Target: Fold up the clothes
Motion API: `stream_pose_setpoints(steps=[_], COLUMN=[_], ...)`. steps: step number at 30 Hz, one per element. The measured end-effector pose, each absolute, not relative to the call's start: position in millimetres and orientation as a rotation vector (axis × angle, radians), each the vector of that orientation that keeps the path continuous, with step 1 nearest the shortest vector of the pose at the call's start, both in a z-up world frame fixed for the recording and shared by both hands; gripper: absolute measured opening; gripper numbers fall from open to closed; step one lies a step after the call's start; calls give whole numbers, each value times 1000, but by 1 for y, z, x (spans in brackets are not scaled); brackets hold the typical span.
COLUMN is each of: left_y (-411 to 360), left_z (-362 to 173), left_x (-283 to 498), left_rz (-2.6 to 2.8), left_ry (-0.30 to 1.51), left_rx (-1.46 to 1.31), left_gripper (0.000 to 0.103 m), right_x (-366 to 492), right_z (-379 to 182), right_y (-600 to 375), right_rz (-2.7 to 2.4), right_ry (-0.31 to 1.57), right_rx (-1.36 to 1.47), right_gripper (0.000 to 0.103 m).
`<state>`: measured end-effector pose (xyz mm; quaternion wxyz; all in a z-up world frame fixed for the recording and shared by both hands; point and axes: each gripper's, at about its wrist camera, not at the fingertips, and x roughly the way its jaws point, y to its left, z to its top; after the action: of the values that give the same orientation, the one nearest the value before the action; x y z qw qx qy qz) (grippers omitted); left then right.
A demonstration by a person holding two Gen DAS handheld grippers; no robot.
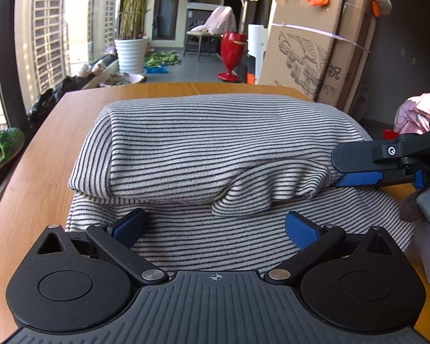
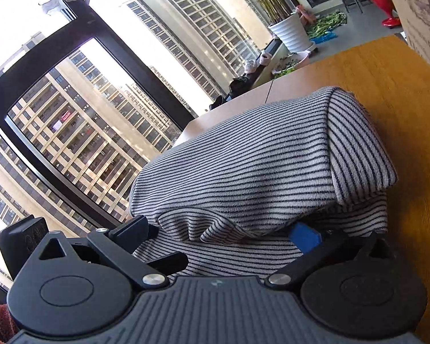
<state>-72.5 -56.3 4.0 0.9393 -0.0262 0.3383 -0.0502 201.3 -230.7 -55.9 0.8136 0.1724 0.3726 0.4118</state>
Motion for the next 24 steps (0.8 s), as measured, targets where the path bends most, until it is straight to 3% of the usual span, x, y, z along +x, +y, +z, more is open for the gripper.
stream_pose_setpoints(steps=[5, 13, 24], left_y=[-57, -40, -42], left_z=[3, 3, 3], left_x=[-69, -73, -75], left_rz=[-110, -182, -172], left_ry=[696, 675, 673], left_rx=[-30, -103, -92], left_gripper=[103, 103, 103], right_x=[218, 152, 70], right_z=[-74, -71, -59], right_y=[-185, -157, -198], right_rz=[819, 649, 632], right_ry=[711, 674, 669], right_rx=[209, 106, 69], right_gripper=[103, 103, 103])
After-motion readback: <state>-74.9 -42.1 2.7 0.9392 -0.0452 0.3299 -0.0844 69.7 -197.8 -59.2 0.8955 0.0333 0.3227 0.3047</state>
